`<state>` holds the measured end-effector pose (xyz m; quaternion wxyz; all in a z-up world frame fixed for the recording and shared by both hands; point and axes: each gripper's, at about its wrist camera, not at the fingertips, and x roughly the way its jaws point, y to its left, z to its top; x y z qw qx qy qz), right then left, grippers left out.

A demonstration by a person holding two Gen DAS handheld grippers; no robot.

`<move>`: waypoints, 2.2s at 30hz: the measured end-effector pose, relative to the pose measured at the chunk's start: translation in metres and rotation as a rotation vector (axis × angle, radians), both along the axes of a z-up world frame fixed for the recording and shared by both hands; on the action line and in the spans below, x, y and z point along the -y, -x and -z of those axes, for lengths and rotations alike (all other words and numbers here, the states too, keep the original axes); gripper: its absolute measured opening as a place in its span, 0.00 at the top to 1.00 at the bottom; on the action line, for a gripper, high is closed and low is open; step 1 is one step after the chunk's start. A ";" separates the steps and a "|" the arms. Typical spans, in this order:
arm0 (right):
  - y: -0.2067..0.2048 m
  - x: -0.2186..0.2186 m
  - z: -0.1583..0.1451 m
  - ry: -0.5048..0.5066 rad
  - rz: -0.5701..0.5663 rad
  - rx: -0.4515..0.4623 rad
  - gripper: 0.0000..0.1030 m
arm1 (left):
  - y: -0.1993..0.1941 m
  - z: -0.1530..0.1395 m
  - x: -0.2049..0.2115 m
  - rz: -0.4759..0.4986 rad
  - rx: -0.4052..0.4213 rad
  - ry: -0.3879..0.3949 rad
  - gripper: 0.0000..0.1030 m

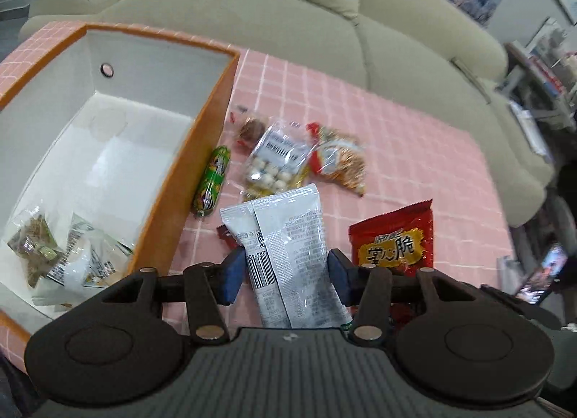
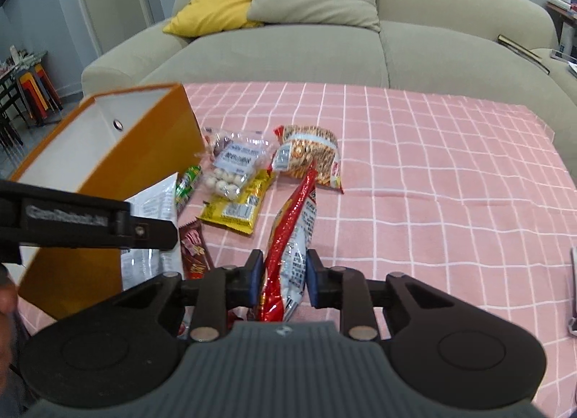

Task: Organize snacks
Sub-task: 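Grasp the white milk-bar packs with the left gripper while the right gripper grasps the red snack bag, then lower both held packs into the box and open both grippers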

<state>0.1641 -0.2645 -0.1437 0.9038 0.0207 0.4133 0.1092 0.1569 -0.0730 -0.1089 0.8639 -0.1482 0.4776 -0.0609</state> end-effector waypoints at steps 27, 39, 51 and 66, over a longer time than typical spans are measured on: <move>0.023 -0.129 -0.123 -0.116 -0.316 0.189 0.79 | 0.013 -0.117 -0.120 0.111 0.167 -0.226 0.45; -0.033 -0.207 -0.075 -0.029 -0.351 0.008 0.79 | -0.044 -0.043 -0.151 0.120 -0.038 -0.328 0.46; -0.084 -0.238 -0.024 0.124 -0.411 -0.074 0.80 | -0.085 0.006 -0.159 0.186 -0.173 -0.383 0.46; -0.095 -0.255 -0.002 0.147 -0.463 -0.155 0.79 | -0.097 0.032 -0.157 0.229 -0.256 -0.429 0.46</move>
